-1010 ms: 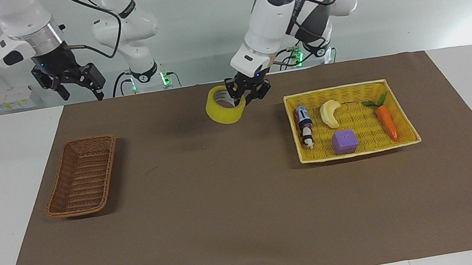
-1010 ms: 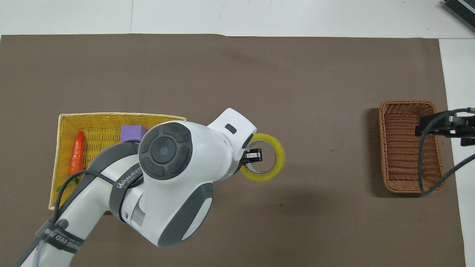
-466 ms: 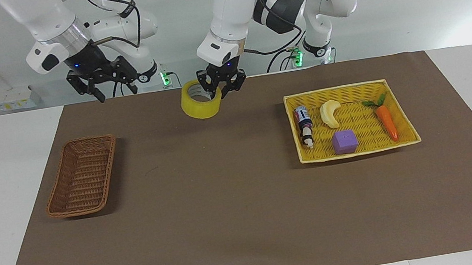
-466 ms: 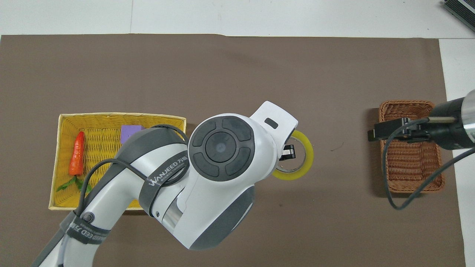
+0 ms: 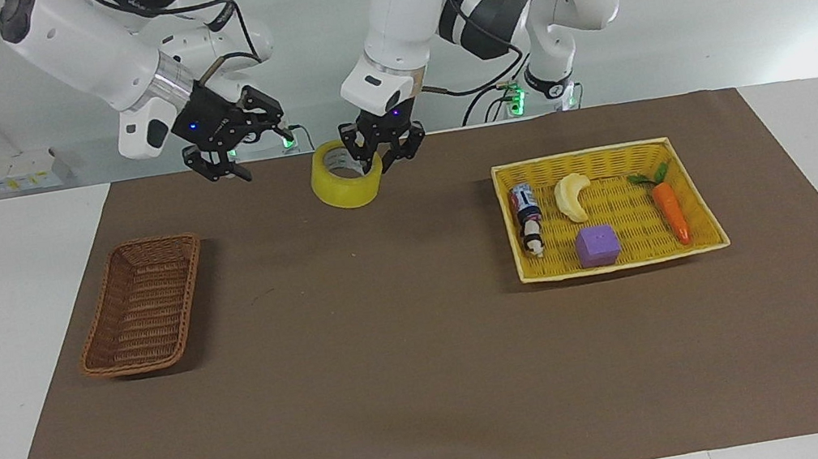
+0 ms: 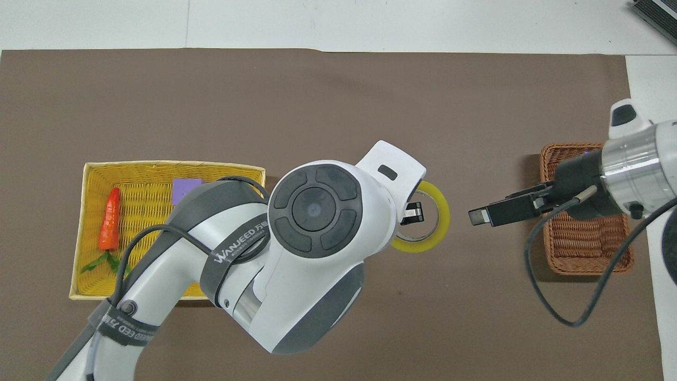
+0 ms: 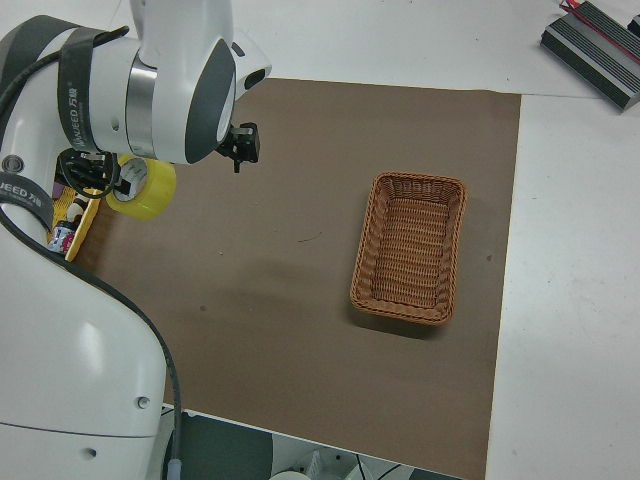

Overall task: Move tape to another basket
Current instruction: 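Grasp the tape rim with the right gripper beside the left gripper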

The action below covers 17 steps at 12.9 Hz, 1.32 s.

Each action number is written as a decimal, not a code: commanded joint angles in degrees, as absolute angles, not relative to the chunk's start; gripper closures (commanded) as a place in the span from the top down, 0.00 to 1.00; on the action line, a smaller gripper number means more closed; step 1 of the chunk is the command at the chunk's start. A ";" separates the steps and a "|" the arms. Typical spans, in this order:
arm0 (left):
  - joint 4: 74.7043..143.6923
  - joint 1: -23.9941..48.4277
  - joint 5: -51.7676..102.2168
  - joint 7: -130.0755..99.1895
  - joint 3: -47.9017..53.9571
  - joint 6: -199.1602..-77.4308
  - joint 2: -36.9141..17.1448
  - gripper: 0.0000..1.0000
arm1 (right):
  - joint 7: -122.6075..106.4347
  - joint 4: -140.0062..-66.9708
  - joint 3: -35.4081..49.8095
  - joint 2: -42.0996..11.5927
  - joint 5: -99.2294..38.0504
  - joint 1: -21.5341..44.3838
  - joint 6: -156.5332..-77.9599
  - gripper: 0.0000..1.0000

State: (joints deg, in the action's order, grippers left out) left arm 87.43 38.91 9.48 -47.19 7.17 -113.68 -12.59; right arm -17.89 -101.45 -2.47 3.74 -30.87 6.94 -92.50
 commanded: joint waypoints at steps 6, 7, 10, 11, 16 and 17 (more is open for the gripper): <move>87.89 39.99 12.73 -44.21 7.29 -122.07 -12.92 0.00 | -26.98 -106.96 -2.46 3.69 -33.31 10.20 -100.55 1.00; 88.06 39.99 14.66 -41.42 7.38 -122.60 -12.92 0.00 | -26.98 -106.96 -2.46 3.69 -33.31 10.11 -100.37 1.00; 88.77 39.20 19.68 -34.47 7.38 -122.87 -12.83 0.00 | -24.98 -106.70 -2.46 3.69 -33.31 8.27 -99.41 0.17; 89.55 38.94 20.64 -32.10 7.38 -122.78 -12.48 0.00 | -23.74 -106.70 -2.55 3.60 -33.31 8.00 -98.88 0.00; 90.70 35.86 25.74 -26.19 7.47 -121.91 -11.34 0.00 | -17.15 -105.82 -2.55 2.99 -33.40 7.56 -99.67 0.00; 90.70 35.60 27.41 -26.45 7.30 -121.12 -10.47 0.99 | -16.70 -105.73 -2.64 2.81 -33.40 7.38 -99.84 0.00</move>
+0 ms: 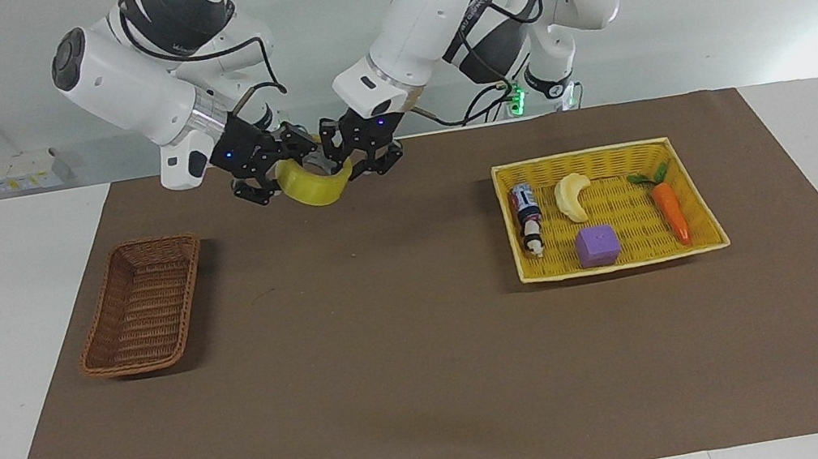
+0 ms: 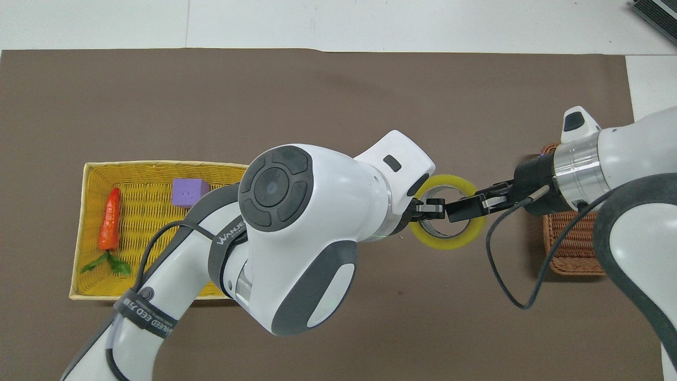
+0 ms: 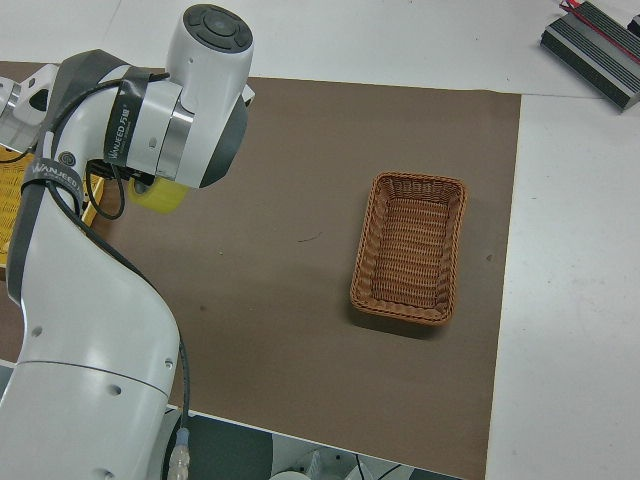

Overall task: Move tape to another basket
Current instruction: 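Grasp the tape rim with the right gripper beside the left gripper, then open the left gripper and withdraw it while the right gripper carries the tape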

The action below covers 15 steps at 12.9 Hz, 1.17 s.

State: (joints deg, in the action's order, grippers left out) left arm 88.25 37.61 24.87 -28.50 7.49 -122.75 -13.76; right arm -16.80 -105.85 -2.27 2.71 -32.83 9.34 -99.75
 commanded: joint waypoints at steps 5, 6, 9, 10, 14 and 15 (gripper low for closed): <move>90.79 26.83 27.86 -26.72 6.86 -107.33 -5.98 1.00 | -16.61 -105.64 -2.81 2.29 -33.14 2.65 -102.04 0.00; 90.79 24.81 27.86 -26.81 6.86 -105.49 -5.45 1.00 | -16.79 -105.64 -2.81 2.29 -32.79 1.51 -102.39 0.00; 90.79 21.71 26.64 -26.19 6.68 -103.36 -5.54 1.00 | -17.14 -105.65 -2.81 1.85 -33.48 -2.01 -103.44 0.00; 90.79 20.06 25.33 -26.19 6.68 -103.36 -5.71 1.00 | -16.96 -105.56 -2.90 1.50 -33.40 -3.07 -106.67 0.00; 90.70 13.46 18.30 -26.10 6.77 -103.54 -6.33 1.00 | -16.78 -105.73 -2.99 -4.54 -33.31 -9.55 -111.18 0.00; 90.62 12.06 16.54 -26.10 6.68 -103.36 -6.33 1.00 | -19.57 -105.73 -2.99 -6.92 -33.40 -11.41 -111.27 0.00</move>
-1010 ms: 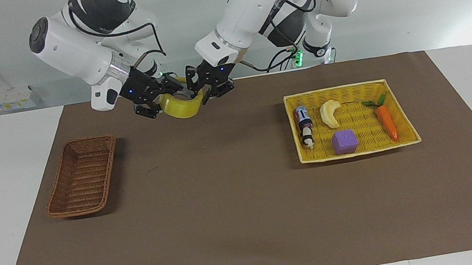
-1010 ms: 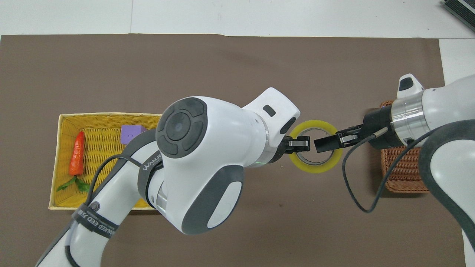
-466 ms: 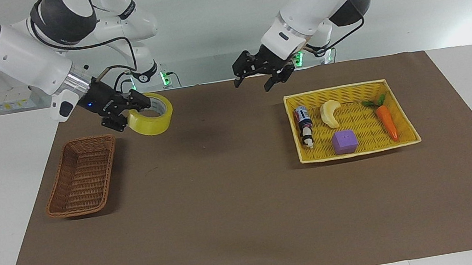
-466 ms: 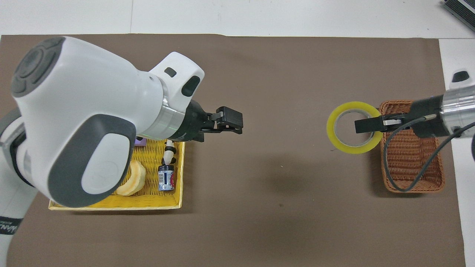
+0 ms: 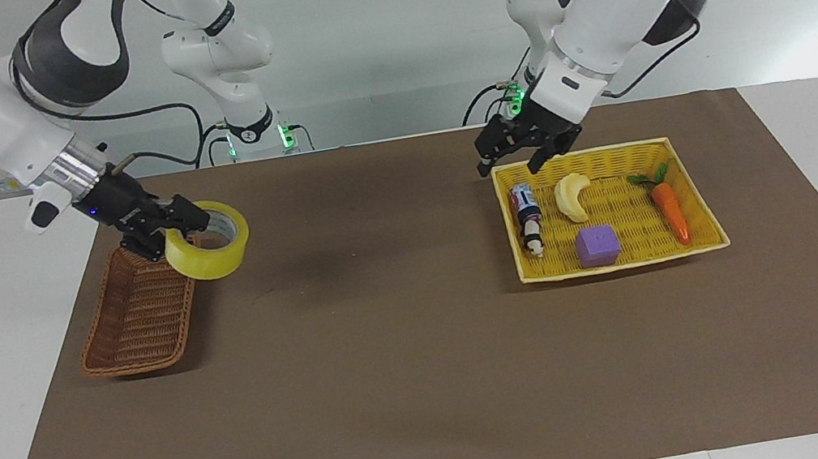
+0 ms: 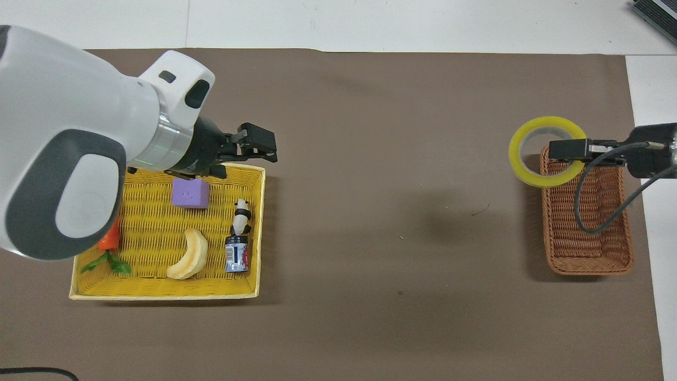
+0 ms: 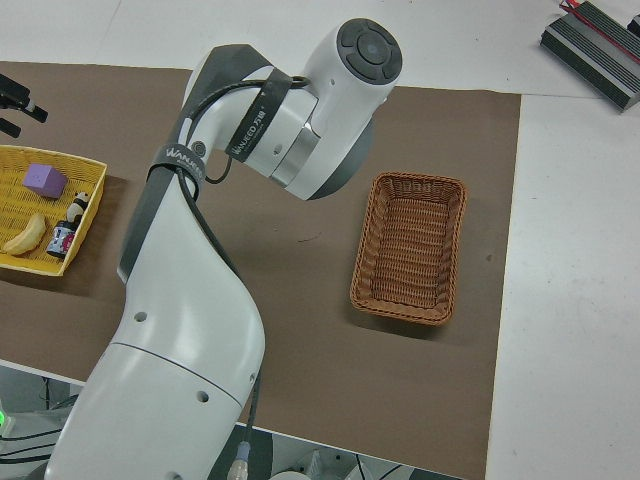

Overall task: Move tape to another basket
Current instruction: 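Open the left gripper and withdraw it while the right gripper carries the tape, then lower the tape into the wicker basket and open the right gripper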

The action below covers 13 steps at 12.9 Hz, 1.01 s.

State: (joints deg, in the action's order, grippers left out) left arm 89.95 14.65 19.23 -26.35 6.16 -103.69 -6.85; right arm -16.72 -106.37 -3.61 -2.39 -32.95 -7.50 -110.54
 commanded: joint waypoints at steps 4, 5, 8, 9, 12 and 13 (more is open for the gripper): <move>90.18 5.73 9.06 -16.75 6.68 -103.45 -6.33 1.00 | -26.43 -105.82 -3.08 -12.90 -33.22 -17.65 -109.95 0.00; 90.18 3.45 8.27 -11.57 6.68 -103.36 -6.24 1.00 | -30.37 -105.91 -3.08 -13.96 -33.22 -18.45 -109.78 0.00; 90.09 -1.74 4.32 -1.08 6.68 -99.94 -4.75 1.00 | -34.97 -106.61 -3.25 -13.45 -29.03 -20.73 -105.40 0.00; 90.70 -2.71 3.00 -0.10 6.68 -98.71 -3.09 1.00 | -36.98 -106.61 -3.25 -13.62 -26.83 -21.53 -104.68 0.00; 90.97 -4.83 2.72 -0.09 6.59 -93.79 -0.71 1.00 | -44.20 -106.96 -3.25 -15.82 -25.76 -24.26 -104.06 0.00; 90.71 -5.44 2.64 0.00 6.59 -92.65 -0.44 1.00 | -44.21 -106.96 -3.25 -15.82 -25.23 -24.26 -104.06 0.00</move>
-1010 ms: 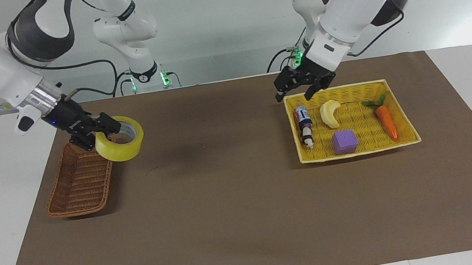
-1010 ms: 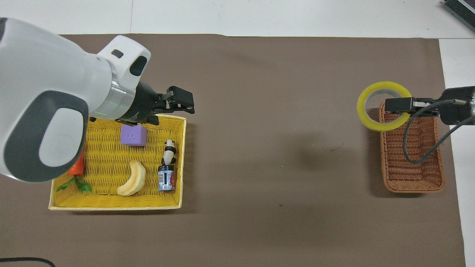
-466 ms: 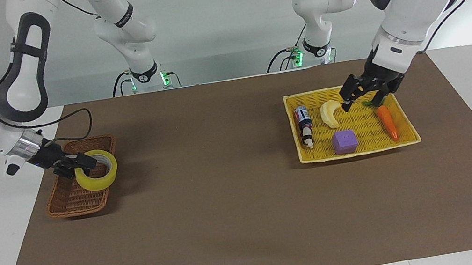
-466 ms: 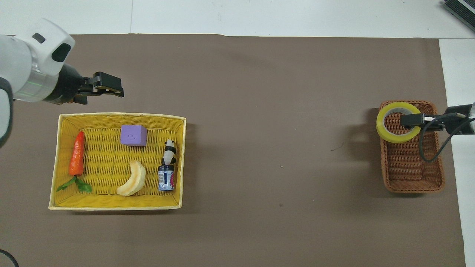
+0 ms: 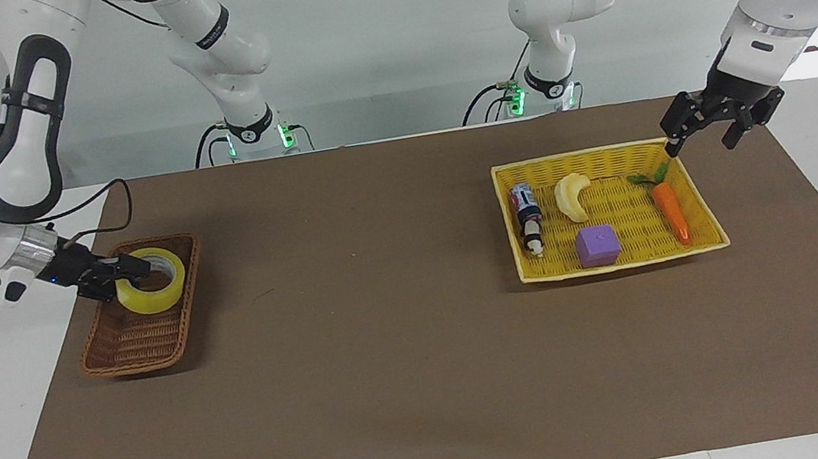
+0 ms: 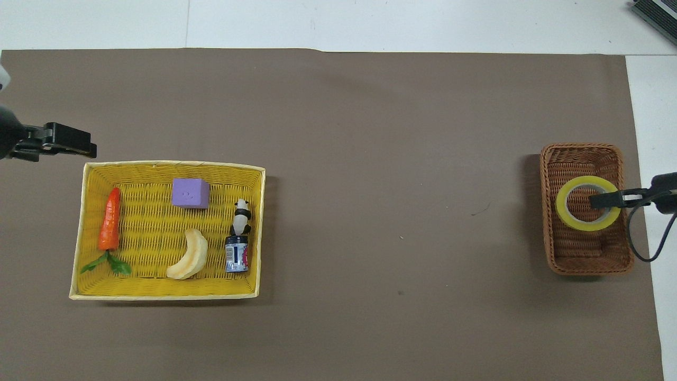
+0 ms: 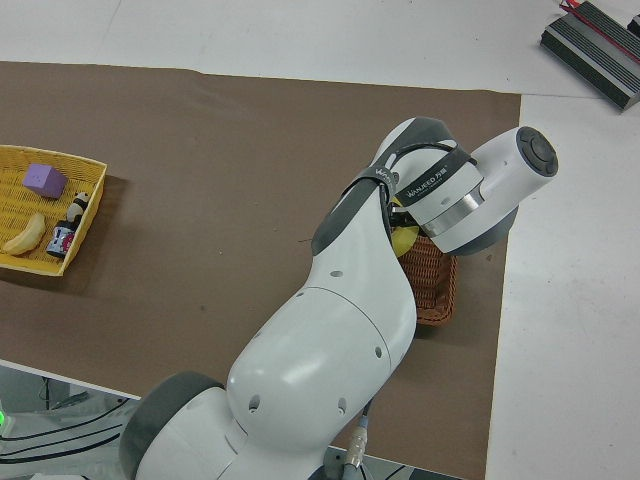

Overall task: Move tape to another basket
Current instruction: 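Lower the tape into the wicker basket and open the right gripper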

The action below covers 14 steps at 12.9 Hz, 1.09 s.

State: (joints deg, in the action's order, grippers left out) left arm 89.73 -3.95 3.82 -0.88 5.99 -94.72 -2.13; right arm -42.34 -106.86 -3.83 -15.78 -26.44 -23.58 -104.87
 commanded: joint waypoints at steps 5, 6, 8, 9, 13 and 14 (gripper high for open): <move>87.45 -4.75 -1.41 1.23 6.68 -88.07 -0.61 1.00 | -43.07 -105.73 -3.25 -18.98 -23.74 -23.82 -105.73 0.00; 87.54 -4.83 -1.32 1.23 6.77 -88.24 -0.53 1.00 | -43.24 -105.30 -3.16 -19.25 -22.60 -23.82 -105.91 0.00; 87.89 -4.92 -1.14 1.32 6.77 -88.86 -0.44 1.00 | -43.59 -103.81 -3.16 -20.12 -21.19 -23.82 -106.00 0.00; 87.98 -4.92 -1.14 1.23 6.77 -88.86 -0.35 1.00 | -43.51 -103.80 -3.16 -20.21 -20.92 -23.56 -106.61 0.17; 87.89 -5.54 -0.62 0.79 6.59 -89.03 -0.35 1.00 | -41.75 -101.88 -2.99 -20.48 -22.06 -23.55 -106.96 1.00; 87.89 -5.54 -0.53 0.79 6.59 -89.12 -0.35 1.00 | -41.66 -100.65 -3.08 -20.65 -21.97 -23.47 -106.96 1.00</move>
State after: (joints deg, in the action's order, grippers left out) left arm 88.35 -4.90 -0.05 0.48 6.31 -89.86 -0.65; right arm -42.98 -103.94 -3.34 -19.71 -22.29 -23.37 -106.93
